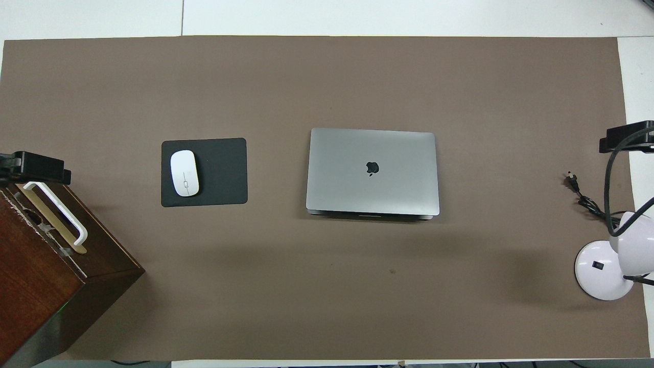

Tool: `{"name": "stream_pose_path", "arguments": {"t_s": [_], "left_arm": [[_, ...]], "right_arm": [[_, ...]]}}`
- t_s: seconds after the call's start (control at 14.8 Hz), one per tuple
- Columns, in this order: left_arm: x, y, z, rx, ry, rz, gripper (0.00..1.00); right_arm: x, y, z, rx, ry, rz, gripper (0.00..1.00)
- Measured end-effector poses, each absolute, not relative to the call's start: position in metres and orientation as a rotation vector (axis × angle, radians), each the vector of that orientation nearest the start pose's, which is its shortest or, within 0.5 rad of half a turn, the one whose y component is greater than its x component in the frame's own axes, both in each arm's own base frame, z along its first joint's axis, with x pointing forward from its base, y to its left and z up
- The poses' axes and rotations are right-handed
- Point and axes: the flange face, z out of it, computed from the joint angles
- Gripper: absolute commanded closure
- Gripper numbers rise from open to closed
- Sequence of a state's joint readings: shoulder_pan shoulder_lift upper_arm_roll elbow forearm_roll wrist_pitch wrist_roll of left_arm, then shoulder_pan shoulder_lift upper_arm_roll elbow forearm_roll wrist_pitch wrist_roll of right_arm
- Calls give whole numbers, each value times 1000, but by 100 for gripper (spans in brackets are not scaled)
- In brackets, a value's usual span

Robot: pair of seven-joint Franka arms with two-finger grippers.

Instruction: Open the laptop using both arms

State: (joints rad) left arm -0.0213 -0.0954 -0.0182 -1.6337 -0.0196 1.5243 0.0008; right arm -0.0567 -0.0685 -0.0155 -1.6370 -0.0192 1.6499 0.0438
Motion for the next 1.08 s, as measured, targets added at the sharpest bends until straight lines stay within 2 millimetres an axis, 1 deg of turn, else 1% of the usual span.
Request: {"name": "stream_pose_path", "arguments": {"t_s": [0.27,0.54,0.95,1.01,1.08], "left_arm": [[519,-25,642,-3158,69,25,0],[518,-33,642,-3156,90,24,0],[517,-29,646,-3158,75,10,0],[517,-28,646,-3158,75,9,29],[517,-28,646,-3158,75,7,74]], "right_arm": [[539,-41,638,-3153,182,-128,0],[539,-41,638,-3153,180,-128,0],[540,-41,634,-3154,167,-125,0],[540,-41,633,-3154,167,-126,0],[540,-42,632,-3154,168,-125,0]]}}
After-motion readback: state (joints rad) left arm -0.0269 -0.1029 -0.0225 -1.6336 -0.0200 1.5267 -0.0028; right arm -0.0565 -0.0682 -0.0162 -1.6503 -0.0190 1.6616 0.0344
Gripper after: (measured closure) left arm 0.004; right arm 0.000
